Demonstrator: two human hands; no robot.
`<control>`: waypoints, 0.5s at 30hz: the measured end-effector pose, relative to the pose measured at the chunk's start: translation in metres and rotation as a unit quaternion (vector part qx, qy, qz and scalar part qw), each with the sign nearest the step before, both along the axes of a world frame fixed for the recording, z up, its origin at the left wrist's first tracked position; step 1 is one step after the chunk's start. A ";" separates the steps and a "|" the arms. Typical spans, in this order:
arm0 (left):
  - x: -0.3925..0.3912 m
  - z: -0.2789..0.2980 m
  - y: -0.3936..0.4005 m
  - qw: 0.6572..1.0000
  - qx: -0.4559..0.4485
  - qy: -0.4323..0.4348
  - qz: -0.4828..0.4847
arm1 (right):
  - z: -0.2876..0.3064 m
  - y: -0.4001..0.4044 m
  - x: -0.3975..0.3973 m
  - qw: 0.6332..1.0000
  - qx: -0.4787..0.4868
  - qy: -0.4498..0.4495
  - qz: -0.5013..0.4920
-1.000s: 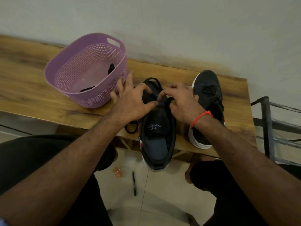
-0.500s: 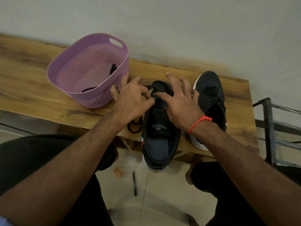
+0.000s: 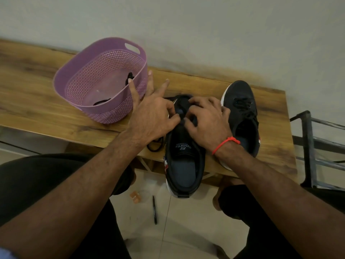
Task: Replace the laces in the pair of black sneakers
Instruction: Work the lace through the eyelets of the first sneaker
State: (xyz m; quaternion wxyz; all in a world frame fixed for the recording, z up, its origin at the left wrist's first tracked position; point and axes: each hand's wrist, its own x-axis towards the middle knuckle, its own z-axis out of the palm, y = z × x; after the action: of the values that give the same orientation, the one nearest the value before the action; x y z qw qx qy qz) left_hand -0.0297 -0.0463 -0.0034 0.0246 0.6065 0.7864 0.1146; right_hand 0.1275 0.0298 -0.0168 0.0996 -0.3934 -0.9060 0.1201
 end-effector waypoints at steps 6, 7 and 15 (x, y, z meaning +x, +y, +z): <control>-0.003 0.000 0.000 1.000 0.002 -0.002 0.004 | 0.010 0.017 0.006 0.995 0.023 0.060 -0.081; -0.003 0.000 0.000 1.000 0.003 -0.003 0.004 | 0.009 0.016 0.006 0.997 0.015 0.030 -0.063; -0.001 -0.002 -0.001 1.000 0.005 -0.007 -0.002 | -0.004 0.000 -0.002 0.998 -0.004 -0.063 0.019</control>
State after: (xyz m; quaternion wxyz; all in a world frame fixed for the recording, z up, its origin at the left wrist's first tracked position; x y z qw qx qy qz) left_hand -0.0309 -0.0470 -0.0056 0.0275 0.6074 0.7843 0.1229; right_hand 0.1255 0.0293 -0.0205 0.0381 -0.3834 -0.9173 0.1008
